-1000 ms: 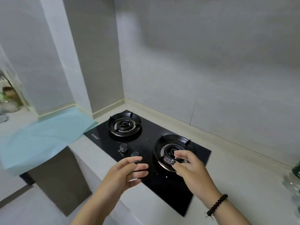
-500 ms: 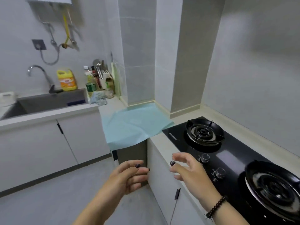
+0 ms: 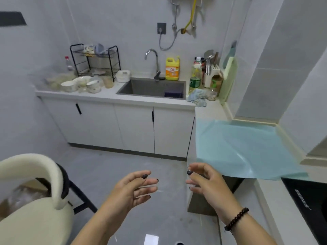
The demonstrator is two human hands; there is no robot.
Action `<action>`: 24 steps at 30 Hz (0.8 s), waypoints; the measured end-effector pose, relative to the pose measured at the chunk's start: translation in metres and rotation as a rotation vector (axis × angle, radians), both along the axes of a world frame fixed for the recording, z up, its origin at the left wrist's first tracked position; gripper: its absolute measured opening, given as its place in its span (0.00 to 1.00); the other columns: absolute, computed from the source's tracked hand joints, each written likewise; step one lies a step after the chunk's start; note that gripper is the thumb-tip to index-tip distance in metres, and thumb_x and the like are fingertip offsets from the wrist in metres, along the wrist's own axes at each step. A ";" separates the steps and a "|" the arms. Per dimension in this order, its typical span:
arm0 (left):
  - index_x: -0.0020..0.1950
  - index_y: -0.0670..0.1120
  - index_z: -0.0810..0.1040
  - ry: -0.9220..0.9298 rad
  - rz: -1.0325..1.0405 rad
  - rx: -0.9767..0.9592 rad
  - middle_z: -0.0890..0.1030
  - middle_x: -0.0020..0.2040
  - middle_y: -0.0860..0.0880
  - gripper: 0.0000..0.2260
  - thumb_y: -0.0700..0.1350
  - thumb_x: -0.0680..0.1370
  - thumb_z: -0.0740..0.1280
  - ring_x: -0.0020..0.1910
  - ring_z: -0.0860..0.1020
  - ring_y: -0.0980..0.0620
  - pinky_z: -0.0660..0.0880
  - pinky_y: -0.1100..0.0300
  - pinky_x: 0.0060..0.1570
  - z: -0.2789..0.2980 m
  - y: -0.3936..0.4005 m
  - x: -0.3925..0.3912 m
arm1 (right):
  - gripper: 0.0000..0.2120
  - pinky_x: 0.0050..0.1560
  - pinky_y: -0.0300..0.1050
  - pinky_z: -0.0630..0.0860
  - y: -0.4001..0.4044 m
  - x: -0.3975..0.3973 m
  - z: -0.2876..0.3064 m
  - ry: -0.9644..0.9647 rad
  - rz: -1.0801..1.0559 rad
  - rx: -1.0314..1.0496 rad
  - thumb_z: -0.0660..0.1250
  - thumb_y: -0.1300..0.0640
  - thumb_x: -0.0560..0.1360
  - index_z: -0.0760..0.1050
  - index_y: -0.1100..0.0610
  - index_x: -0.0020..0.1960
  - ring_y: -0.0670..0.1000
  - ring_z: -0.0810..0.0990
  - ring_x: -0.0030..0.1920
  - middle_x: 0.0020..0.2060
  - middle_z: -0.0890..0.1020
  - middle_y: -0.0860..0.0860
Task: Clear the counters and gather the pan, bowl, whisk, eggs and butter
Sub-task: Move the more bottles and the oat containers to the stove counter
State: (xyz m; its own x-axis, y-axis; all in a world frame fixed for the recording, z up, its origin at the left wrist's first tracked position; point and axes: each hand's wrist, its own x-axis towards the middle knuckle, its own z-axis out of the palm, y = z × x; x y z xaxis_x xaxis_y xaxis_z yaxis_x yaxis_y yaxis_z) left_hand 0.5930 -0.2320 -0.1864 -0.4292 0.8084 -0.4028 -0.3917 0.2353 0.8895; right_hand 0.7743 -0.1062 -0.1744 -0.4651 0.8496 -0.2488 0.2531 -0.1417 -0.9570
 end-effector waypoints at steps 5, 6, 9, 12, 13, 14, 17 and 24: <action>0.61 0.43 0.77 0.000 0.138 -0.010 0.85 0.52 0.42 0.10 0.41 0.81 0.61 0.52 0.83 0.43 0.76 0.51 0.54 -0.002 0.057 -0.049 | 0.08 0.53 0.48 0.81 0.072 -0.058 -0.003 0.002 0.106 -0.048 0.65 0.60 0.77 0.76 0.52 0.54 0.50 0.83 0.48 0.54 0.79 0.49; 0.61 0.43 0.76 -0.004 0.157 -0.007 0.85 0.52 0.42 0.10 0.41 0.81 0.61 0.52 0.83 0.43 0.76 0.51 0.54 -0.001 0.074 -0.062 | 0.08 0.53 0.49 0.81 0.094 -0.073 -0.003 0.016 0.116 -0.067 0.64 0.61 0.77 0.77 0.53 0.54 0.52 0.83 0.49 0.54 0.80 0.50; 0.60 0.44 0.76 0.044 0.178 -0.016 0.85 0.51 0.43 0.10 0.41 0.81 0.61 0.51 0.84 0.44 0.76 0.51 0.55 0.010 0.108 -0.086 | 0.07 0.53 0.51 0.80 0.136 -0.102 0.001 0.046 0.126 -0.093 0.63 0.62 0.77 0.77 0.54 0.54 0.53 0.84 0.48 0.52 0.81 0.51; 0.61 0.43 0.76 0.073 0.266 0.010 0.85 0.51 0.43 0.10 0.41 0.81 0.61 0.49 0.84 0.45 0.76 0.51 0.54 0.019 0.149 -0.123 | 0.07 0.54 0.52 0.80 0.189 -0.149 0.004 0.097 0.179 -0.150 0.63 0.61 0.78 0.77 0.55 0.54 0.54 0.84 0.48 0.53 0.82 0.52; 0.61 0.43 0.77 0.071 0.292 0.024 0.85 0.51 0.42 0.10 0.40 0.80 0.61 0.50 0.84 0.44 0.76 0.50 0.55 0.020 0.157 -0.134 | 0.07 0.53 0.52 0.80 0.201 -0.162 0.006 0.124 0.183 -0.185 0.63 0.61 0.78 0.77 0.56 0.54 0.55 0.84 0.49 0.53 0.82 0.53; 0.60 0.43 0.77 0.075 0.318 0.026 0.85 0.51 0.42 0.10 0.40 0.80 0.62 0.50 0.83 0.44 0.75 0.49 0.56 0.024 0.161 -0.138 | 0.07 0.53 0.52 0.80 0.208 -0.172 0.009 0.143 0.178 -0.221 0.63 0.61 0.79 0.77 0.57 0.55 0.56 0.84 0.49 0.53 0.82 0.54; 0.60 0.43 0.77 0.057 0.408 0.042 0.85 0.51 0.42 0.10 0.39 0.80 0.62 0.52 0.83 0.43 0.74 0.47 0.59 0.020 0.179 -0.169 | 0.08 0.52 0.53 0.79 0.239 -0.219 0.007 0.184 0.231 -0.306 0.62 0.59 0.79 0.77 0.60 0.55 0.58 0.83 0.47 0.52 0.83 0.56; 0.58 0.44 0.79 0.014 0.579 0.051 0.85 0.51 0.42 0.10 0.39 0.81 0.60 0.50 0.83 0.45 0.75 0.50 0.55 0.006 0.195 -0.254 | 0.10 0.52 0.54 0.78 0.274 -0.318 -0.004 0.150 0.307 -0.332 0.61 0.57 0.79 0.77 0.61 0.55 0.58 0.84 0.46 0.52 0.83 0.57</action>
